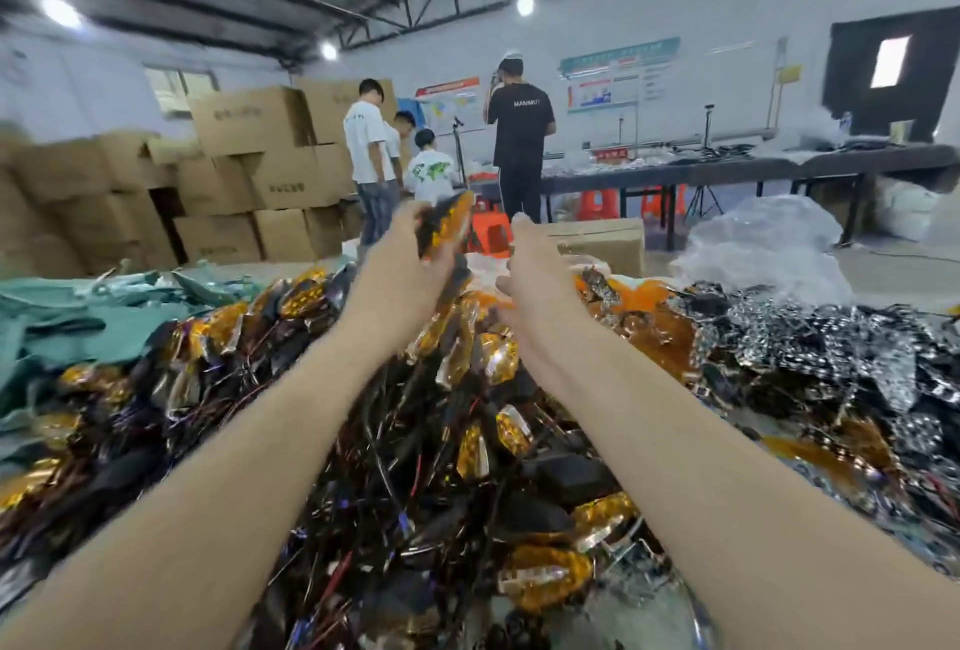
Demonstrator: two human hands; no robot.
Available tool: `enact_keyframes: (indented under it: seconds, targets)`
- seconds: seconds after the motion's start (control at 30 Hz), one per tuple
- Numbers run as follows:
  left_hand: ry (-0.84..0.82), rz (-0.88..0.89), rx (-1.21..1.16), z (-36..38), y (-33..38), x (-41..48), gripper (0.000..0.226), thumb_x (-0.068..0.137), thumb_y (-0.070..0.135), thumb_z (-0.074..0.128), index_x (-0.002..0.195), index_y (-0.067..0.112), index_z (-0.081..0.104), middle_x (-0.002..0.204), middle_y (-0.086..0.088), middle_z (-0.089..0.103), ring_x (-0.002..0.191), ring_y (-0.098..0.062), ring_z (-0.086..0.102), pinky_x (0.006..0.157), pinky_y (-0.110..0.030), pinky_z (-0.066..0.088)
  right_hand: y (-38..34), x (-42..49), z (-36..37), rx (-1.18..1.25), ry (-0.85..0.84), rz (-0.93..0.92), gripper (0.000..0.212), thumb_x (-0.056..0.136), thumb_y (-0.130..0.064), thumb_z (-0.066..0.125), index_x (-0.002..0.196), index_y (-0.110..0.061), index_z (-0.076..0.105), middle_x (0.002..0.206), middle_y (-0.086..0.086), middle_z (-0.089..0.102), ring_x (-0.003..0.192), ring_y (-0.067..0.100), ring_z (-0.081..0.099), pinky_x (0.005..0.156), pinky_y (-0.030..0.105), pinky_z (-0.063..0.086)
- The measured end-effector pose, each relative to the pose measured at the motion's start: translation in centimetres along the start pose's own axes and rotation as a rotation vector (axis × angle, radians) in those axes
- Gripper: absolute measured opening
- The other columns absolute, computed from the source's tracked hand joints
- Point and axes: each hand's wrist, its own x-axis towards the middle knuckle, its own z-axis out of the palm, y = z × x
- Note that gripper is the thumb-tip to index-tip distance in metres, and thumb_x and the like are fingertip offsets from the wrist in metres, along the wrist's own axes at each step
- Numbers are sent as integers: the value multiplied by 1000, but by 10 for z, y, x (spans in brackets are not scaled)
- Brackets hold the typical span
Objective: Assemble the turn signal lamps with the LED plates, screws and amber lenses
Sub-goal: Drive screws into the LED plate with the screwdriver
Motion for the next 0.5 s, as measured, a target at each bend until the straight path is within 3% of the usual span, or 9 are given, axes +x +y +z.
enact_keyframes:
  seconds: [0.07, 0.13, 0.27, 0.4, 0.5]
  targets:
    - [12, -41, 112, -2, -17, 39, 49, 100, 38, 56, 144, 21, 41, 129, -2, 62, 109, -19, 60, 88, -31, 43, 3, 10, -7, 6, 0, 8, 57, 105, -50, 36, 159, -33, 25, 152, 1, 41, 131, 26, 45, 114, 54, 38]
    - [-38, -102, 237, 0, -32, 65, 49, 101, 36, 55, 144, 20, 40, 132, -13, 61, 116, -37, 60, 93, -45, 49, 7, 16, -15, 6, 21, 21, 53, 105, -47, 38, 155, -33, 30, 143, 0, 48, 124, 23, 49, 112, 52, 40]
    - [-362, -171, 654, 22, -49, 74, 38, 101, 29, 53, 138, 21, 49, 131, -15, 61, 117, -37, 57, 96, -51, 51, 19, 21, -34, 24, 74, 39, 43, 107, -40, 36, 150, -30, 35, 119, -4, 53, 109, 20, 56, 108, 51, 46]
    - [-323, -131, 749, 34, -45, 68, 35, 103, 26, 45, 135, 18, 54, 126, -14, 61, 117, -35, 55, 86, -46, 51, 26, 25, -56, -3, 137, 16, 35, 108, -40, 35, 141, -30, 40, 116, -3, 54, 99, 15, 57, 96, 46, 55]
    - [-240, -151, 676, 26, -34, 60, 39, 103, 29, 44, 137, 13, 51, 129, -18, 58, 118, -38, 54, 92, -52, 51, 26, 16, -68, -3, 170, 3, 22, 110, -38, 35, 129, -31, 43, 113, 1, 56, 98, 15, 59, 81, 37, 58]
